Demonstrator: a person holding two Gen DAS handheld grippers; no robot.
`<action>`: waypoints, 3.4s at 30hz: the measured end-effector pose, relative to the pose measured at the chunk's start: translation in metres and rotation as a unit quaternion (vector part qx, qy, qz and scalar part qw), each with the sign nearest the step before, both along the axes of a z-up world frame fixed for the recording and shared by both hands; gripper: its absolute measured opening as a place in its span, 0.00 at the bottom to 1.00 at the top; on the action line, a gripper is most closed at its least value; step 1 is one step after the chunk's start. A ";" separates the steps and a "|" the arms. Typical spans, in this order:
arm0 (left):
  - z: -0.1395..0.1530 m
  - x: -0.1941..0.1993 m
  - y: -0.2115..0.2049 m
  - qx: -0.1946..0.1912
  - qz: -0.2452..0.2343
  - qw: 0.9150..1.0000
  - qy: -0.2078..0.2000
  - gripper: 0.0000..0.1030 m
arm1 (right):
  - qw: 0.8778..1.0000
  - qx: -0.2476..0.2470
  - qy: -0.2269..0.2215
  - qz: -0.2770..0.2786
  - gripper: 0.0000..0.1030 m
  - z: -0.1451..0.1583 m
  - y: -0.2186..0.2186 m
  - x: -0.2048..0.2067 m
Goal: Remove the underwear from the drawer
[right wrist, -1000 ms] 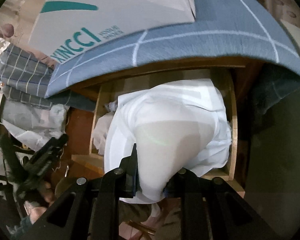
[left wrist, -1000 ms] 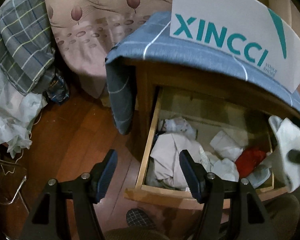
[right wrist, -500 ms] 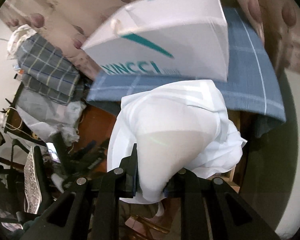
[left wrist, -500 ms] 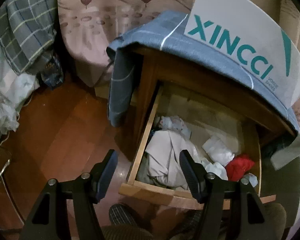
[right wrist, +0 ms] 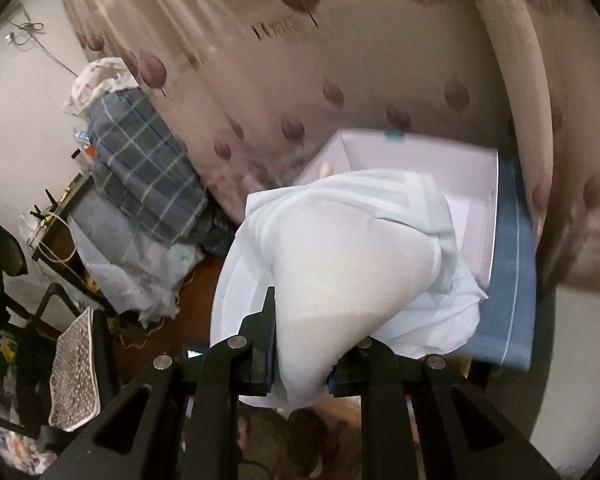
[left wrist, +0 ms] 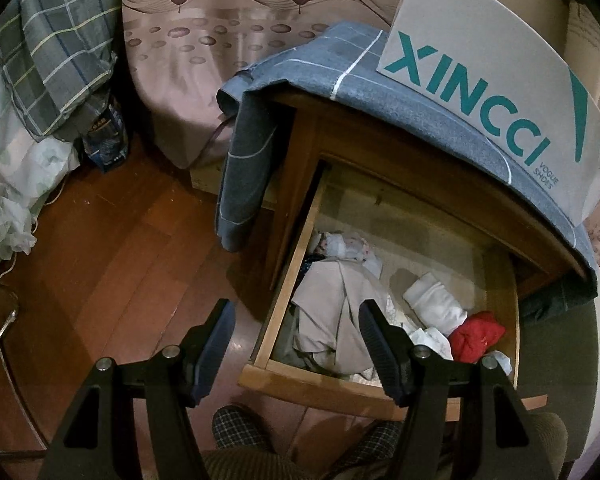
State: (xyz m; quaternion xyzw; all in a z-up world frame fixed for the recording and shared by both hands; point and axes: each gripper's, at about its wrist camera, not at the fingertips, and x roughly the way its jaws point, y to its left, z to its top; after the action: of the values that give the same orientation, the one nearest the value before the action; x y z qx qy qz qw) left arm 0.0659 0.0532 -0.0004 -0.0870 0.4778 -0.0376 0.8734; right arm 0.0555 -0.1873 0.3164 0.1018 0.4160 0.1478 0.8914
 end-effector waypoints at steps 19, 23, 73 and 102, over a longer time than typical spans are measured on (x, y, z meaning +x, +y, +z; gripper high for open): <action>-0.001 0.002 -0.007 0.005 -0.013 1.000 0.001 0.64 | 0.997 -0.037 0.029 -0.060 0.16 -0.037 -0.017 0.156; -0.002 0.003 -0.005 -0.005 -0.012 1.000 0.001 0.64 | 0.992 -0.066 0.075 -0.076 0.16 -0.081 -0.031 0.173; -0.006 0.002 -0.008 0.019 -0.018 0.999 0.018 0.64 | 0.981 -0.089 0.174 -0.015 0.73 -0.130 -0.052 0.016; -0.011 0.007 -0.008 -0.006 -0.031 0.999 0.026 0.64 | 0.884 -0.170 0.435 0.017 0.80 -0.391 -0.055 0.036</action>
State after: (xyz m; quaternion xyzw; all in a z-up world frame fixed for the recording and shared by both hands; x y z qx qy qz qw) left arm 0.0727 0.0454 -0.0112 -0.0783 0.5024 -0.0652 0.8586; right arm 0.0917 -0.2425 -0.0750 -0.0043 0.7827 0.0303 0.6216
